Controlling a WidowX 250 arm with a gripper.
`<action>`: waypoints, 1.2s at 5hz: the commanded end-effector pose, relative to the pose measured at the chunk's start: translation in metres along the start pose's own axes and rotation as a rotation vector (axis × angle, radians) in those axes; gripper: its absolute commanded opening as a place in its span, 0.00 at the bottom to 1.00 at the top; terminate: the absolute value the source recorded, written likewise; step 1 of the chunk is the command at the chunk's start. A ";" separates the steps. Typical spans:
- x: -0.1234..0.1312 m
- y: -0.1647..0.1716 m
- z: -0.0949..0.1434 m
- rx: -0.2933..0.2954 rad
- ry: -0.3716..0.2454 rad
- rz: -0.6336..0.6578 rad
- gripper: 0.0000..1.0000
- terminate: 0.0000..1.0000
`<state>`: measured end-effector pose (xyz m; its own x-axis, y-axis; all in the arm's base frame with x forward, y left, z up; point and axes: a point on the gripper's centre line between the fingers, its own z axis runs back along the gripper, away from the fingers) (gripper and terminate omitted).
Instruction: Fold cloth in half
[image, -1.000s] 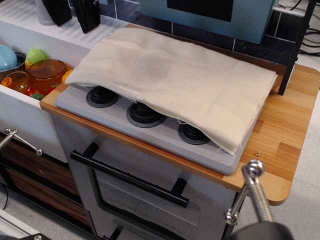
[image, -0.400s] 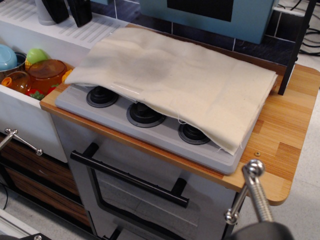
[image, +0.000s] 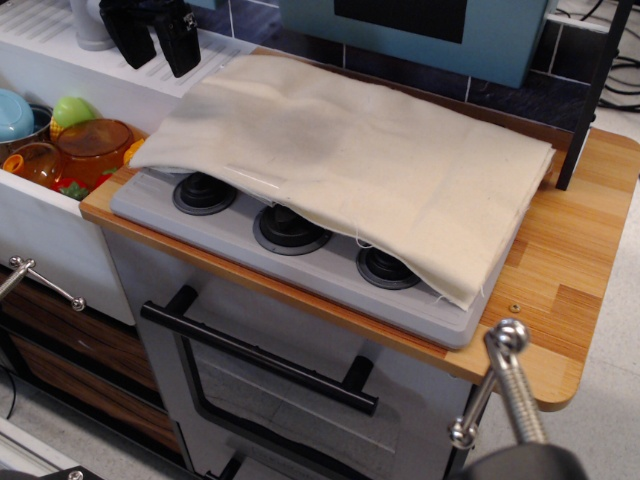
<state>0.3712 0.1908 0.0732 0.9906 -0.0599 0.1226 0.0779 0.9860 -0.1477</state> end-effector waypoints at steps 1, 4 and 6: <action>0.001 0.004 -0.008 0.052 -0.059 0.026 1.00 0.00; 0.020 -0.002 -0.053 0.010 -0.043 0.040 1.00 0.00; 0.032 -0.014 -0.037 -0.048 -0.065 0.042 0.00 0.00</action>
<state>0.3944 0.1700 0.0247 0.9927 0.0087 0.1204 0.0212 0.9694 -0.2447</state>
